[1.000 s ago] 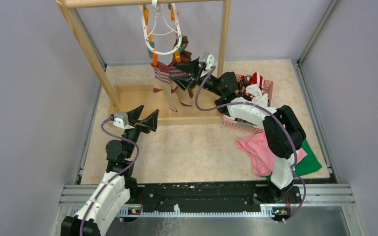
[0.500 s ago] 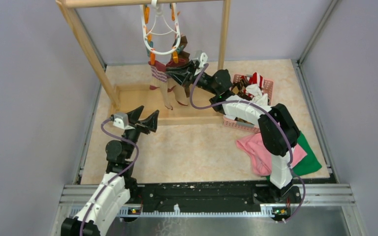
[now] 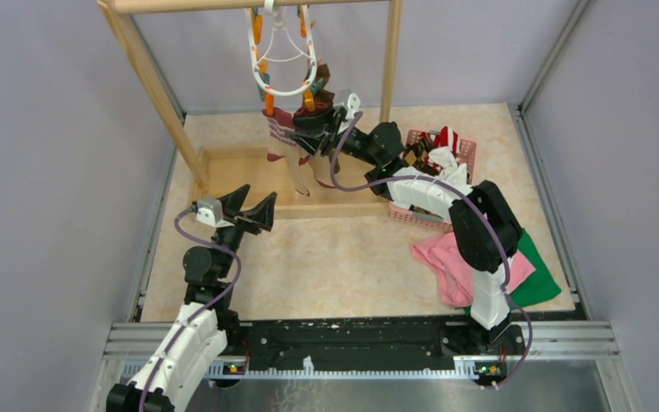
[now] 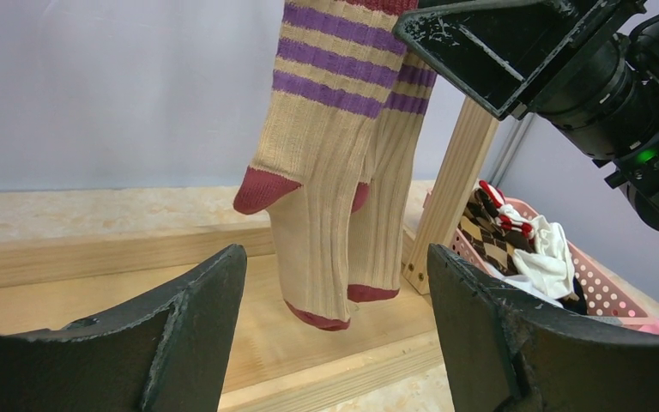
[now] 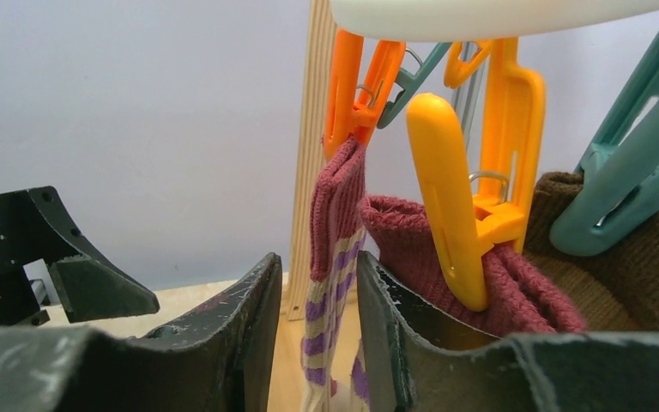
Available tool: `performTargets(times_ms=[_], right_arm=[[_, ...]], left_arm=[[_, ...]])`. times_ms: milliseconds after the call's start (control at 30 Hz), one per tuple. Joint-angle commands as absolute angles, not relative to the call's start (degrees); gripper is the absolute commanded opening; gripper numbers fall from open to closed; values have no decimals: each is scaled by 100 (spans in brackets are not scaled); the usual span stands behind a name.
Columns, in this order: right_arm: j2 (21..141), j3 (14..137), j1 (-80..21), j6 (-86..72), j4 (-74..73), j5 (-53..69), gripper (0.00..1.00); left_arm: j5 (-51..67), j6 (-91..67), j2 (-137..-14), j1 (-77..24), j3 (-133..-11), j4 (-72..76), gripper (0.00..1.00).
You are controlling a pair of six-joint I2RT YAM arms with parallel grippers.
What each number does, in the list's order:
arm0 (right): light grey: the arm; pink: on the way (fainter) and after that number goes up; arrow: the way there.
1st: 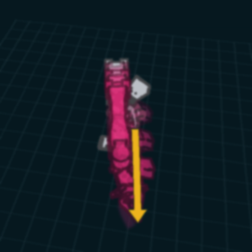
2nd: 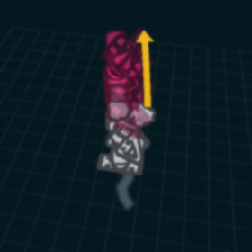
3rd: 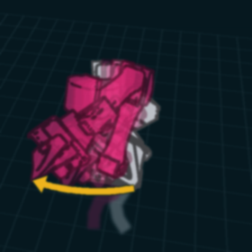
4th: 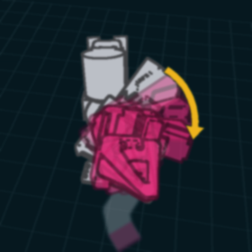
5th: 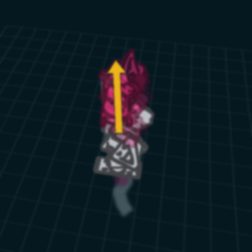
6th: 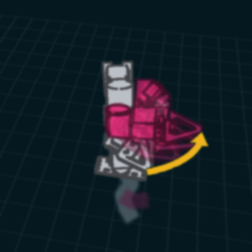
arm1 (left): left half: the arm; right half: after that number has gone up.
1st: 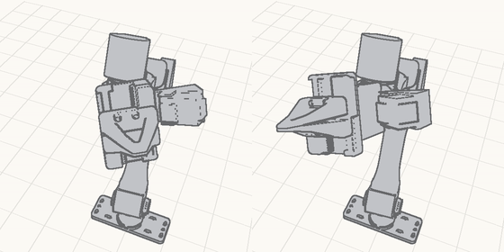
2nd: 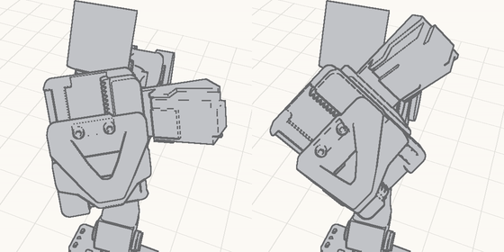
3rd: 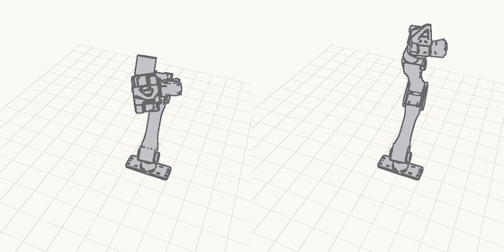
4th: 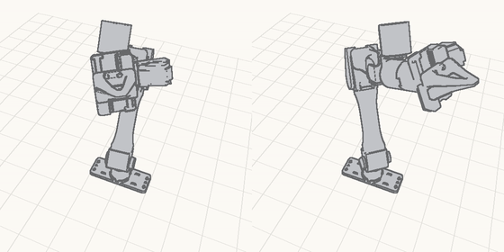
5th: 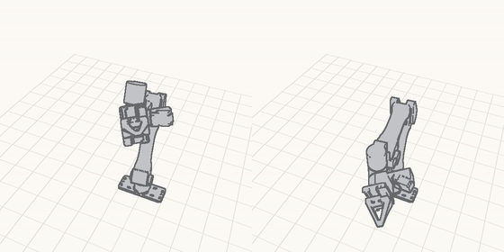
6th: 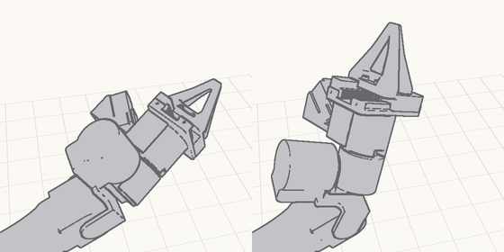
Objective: Clip the socks to the hanger
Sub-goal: Adjust the hanger on the clothesline.
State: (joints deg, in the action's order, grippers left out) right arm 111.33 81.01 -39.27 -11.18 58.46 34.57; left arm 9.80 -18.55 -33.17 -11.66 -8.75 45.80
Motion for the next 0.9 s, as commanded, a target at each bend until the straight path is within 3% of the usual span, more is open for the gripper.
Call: performTargets(times_ms=[0, 133, 267, 667, 867], right_arm=[[11281, 8468, -3998, -1216, 5936, 3446, 32], [11204, 8366, -3988, -1208, 6007, 3371, 12], [10961, 7987, -3884, -1245, 6252, 3256, 3], [9782, 6599, -3119, -1420, 6318, 2792, 0], [9453, 6496, -2795, -1269, 6031, 2433, 0]], left_arm=[[1062, -1882, -3252, -1144, -839, 4693, 83], [1034, -1872, -3236, -1151, -833, 4674, 83], [1022, -1861, -3226, -1150, -826, 4676, 83], [1069, -1863, -3315, -1147, -861, 4754, 83], [1158, -1922, -3448, -1151, -883, 4856, 83]])
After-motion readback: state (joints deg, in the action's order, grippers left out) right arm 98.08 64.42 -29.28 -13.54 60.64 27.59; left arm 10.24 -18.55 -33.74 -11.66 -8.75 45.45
